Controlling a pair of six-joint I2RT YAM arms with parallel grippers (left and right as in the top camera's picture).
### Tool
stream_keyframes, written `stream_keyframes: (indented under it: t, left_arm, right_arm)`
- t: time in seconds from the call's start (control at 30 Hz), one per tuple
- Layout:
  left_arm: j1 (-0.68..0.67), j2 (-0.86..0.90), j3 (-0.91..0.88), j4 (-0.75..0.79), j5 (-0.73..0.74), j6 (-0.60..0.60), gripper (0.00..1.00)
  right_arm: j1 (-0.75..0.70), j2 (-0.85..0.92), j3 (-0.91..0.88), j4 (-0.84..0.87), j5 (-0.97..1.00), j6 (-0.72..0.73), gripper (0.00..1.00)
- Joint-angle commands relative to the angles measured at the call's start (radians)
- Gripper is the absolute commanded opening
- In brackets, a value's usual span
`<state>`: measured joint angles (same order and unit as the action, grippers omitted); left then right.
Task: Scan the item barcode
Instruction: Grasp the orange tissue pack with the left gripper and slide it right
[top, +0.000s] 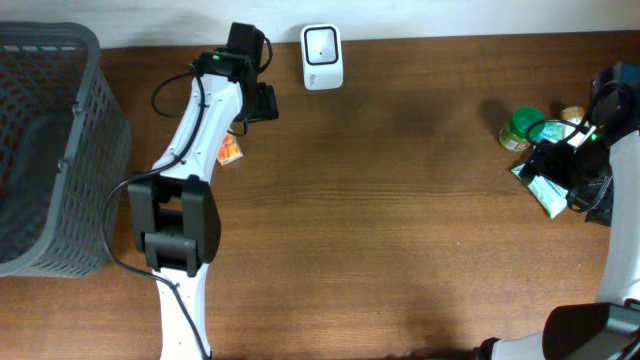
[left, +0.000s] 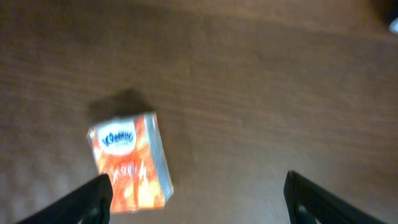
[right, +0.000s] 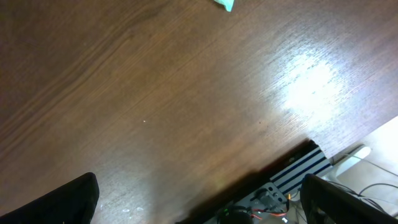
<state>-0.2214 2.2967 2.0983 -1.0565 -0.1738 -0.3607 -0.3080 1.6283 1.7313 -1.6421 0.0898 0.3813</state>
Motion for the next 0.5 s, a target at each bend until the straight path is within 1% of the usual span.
stream_keyframes:
  t: [0.0, 0.07, 0.13, 0.23, 0.27, 0.3, 0.33, 0.4, 0.47]
  left_arm:
    - [0.004, -0.011, -0.117, 0.129, -0.09, -0.009, 0.86]
    - [0.003, -0.006, -0.208, 0.241, -0.149, -0.01, 0.88]
    - [0.008, -0.004, -0.251, 0.257, -0.195, -0.01, 0.85]
    - [0.017, 0.006, -0.313, 0.275, -0.196, -0.01, 0.69]
    - [0.017, 0.012, -0.33, 0.285, -0.177, -0.01, 0.61]
    - [0.017, 0.026, -0.334, 0.285, -0.16, -0.01, 0.46]
    - [0.017, 0.042, -0.334, 0.284, -0.129, -0.01, 0.35]
    - [0.015, 0.042, -0.332, 0.26, -0.093, -0.009, 0.0]
    - [0.012, 0.024, -0.289, 0.169, -0.025, -0.009, 0.0]
  right_arm:
    - [0.0, 0.0, 0.0, 0.001, 0.012, -0.007, 0.99]
    - [0.0, 0.0, 0.0, 0.001, 0.012, -0.007, 0.99]
    - [0.0, 0.0, 0.0, 0.001, 0.012, -0.007, 0.99]
    - [0.0, 0.0, 0.0, 0.001, 0.012, -0.007, 0.99]
    - [0.0, 0.0, 0.0, 0.001, 0.012, -0.007, 0.99]
    - [0.0, 0.0, 0.0, 0.001, 0.012, -0.007, 0.99]
    - [0.0, 0.0, 0.0, 0.001, 0.012, -0.007, 0.99]
    - [0.0, 0.0, 0.0, 0.001, 0.012, -0.007, 0.99]
    - [0.0, 0.0, 0.0, 0.001, 0.012, -0.007, 0.99]
